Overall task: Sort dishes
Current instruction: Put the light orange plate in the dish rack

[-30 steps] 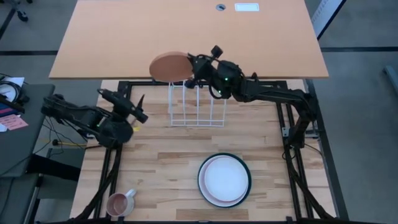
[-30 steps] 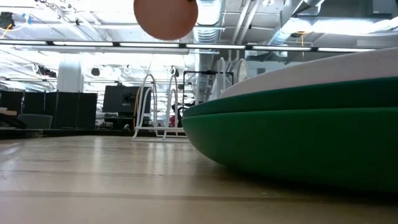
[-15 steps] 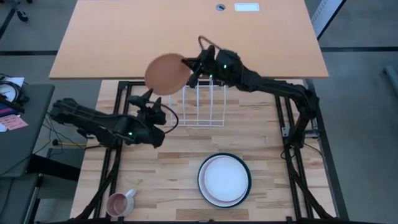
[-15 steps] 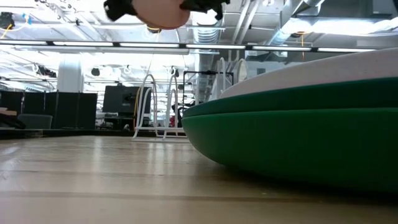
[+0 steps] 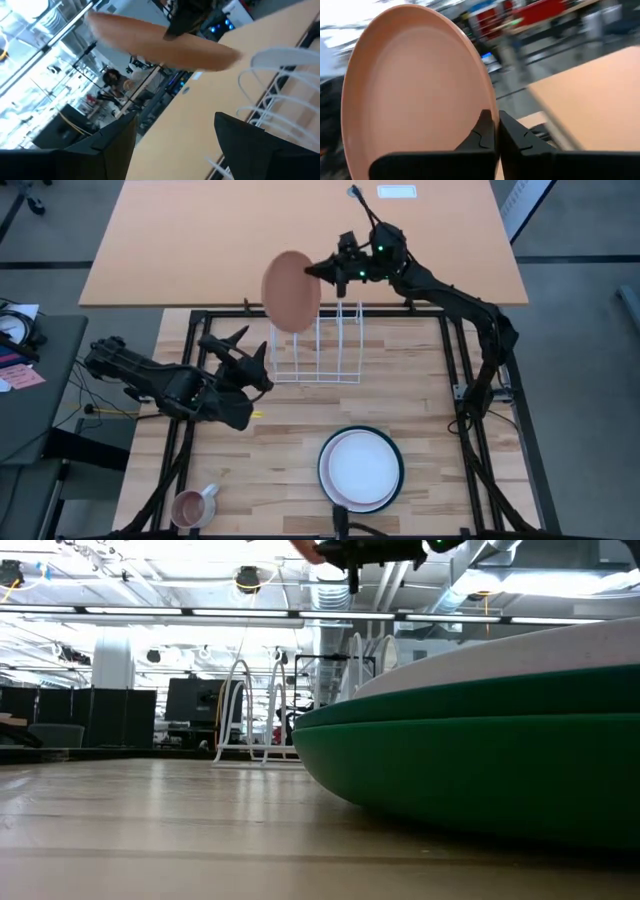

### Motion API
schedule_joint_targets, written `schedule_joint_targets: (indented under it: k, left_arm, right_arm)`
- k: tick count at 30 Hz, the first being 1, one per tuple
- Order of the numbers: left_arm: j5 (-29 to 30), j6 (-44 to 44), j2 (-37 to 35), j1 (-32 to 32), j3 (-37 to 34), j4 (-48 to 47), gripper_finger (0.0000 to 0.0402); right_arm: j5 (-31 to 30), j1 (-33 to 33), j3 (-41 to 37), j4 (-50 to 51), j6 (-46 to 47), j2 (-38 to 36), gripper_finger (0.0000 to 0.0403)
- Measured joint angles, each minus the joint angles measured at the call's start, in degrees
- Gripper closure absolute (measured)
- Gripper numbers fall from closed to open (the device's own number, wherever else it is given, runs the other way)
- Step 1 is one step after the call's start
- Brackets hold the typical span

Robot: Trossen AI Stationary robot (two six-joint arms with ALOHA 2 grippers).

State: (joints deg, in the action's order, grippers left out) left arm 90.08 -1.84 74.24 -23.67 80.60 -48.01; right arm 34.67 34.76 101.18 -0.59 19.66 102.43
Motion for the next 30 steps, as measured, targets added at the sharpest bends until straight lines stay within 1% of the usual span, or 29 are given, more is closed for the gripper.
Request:
schedule_joint_targets:
  k: [2,5,12,15,17,19,22,24,27,30]
  left_arm:
    - [0.02,-0.84,-0.04,-0.31,0.42,0.06,0.0144]
    - [0.00,-0.96,-0.02,-0.40,0.45,1.18,0.0144]
    - [-0.03,1.84,-0.02,-3.37,0.45,5.84,0.0144]
    - [-0.02,1.86,-0.04,-5.33,0.45,6.66,0.0144]
    - [-0.02,1.98,-0.03,-6.31,0.44,7.28,0.0144]
    - [-0.04,2.62,-0.02,-6.86,0.43,8.92,0.0144]
    - [-0.05,5.58,-0.02,-6.96,0.43,12.44,0.0144]
    - [-1.75,7.75,0.22,-6.90,0.43,13.60,0.0144]
    - [-4.47,10.25,1.07,-6.37,0.42,15.80,0.0144]
    - [-3.20,11.72,1.60,-5.25,0.39,21.41,0.0144]
  right_arm:
    - [4.79,-0.36,-0.05,0.20,0.34,0.00,0.0397]
    - [7.73,-1.26,-0.05,0.04,0.85,-0.01,0.0397]
    - [8.11,-3.08,-0.10,0.05,-0.70,-0.64,0.0396]
    - [8.64,-3.10,-0.14,1.64,-2.56,-2.32,0.0396]
    - [7.93,-3.14,-0.14,4.28,-5.15,-4.53,0.0396]
    - [2.77,-3.55,-0.12,8.04,-8.01,-7.16,0.0396]
    - [-10.06,-4.91,-0.10,15.54,-14.36,-10.28,0.0397]
    - [-18.74,-6.25,-0.10,20.22,-18.27,-11.75,0.0397]
    - [-29.77,-8.49,-0.10,24.72,-22.83,-13.59,0.0397]
    - [-38.91,-10.72,-0.10,27.53,-26.07,-14.90,0.0397]
